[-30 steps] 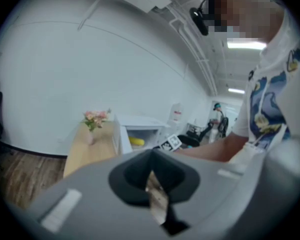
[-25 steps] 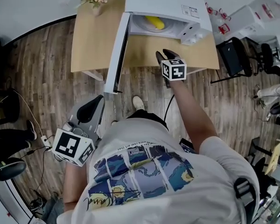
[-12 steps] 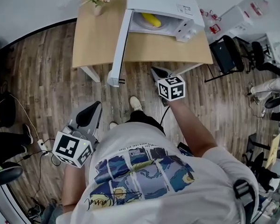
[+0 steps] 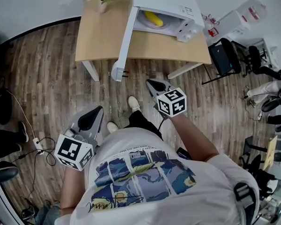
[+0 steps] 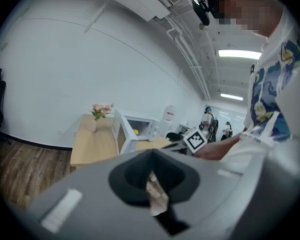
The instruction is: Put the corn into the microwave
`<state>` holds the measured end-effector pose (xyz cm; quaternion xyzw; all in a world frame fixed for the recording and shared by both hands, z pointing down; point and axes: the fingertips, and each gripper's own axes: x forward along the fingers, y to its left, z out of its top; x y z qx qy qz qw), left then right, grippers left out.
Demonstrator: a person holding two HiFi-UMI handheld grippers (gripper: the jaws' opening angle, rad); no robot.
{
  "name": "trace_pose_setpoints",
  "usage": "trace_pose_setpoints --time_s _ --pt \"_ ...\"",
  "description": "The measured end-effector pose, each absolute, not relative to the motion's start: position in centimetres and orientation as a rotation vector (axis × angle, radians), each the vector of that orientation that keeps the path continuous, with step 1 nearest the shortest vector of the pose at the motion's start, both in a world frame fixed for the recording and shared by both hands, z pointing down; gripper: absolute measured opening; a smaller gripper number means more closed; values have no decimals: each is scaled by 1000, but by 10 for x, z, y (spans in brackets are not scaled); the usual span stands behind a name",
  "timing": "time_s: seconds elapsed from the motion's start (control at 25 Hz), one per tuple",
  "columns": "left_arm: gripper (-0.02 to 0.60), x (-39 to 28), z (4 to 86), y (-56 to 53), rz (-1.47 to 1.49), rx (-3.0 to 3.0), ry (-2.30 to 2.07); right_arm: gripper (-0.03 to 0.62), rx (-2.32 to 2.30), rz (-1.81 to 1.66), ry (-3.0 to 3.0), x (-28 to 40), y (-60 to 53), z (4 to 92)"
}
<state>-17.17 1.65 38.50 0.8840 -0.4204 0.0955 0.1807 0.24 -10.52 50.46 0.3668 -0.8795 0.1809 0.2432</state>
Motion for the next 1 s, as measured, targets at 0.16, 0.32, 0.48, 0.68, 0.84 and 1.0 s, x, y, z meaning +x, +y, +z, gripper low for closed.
trace_pose_setpoints --time_s 0.16,0.32,0.48,0.68,0.84,1.0 --pt "9 -180 390 28 257 2474 -1193 9 985 465 -2414 -6 -95 496" --pt "9 -184 389 33 244 2474 -1198 9 974 445 -2426 -13 -90 490" --pt "9 -186 388 36 232 2475 -1205 9 961 420 -2434 -18 -87 483" --pt "9 -187 390 40 234 2470 -1205 9 964 407 -2445 -19 -84 477" --pt "9 -189 392 40 237 2462 -1206 9 977 403 -2450 -19 -85 476" --pt "9 -190 394 39 245 2457 -1206 9 983 392 -2454 -19 -87 475"
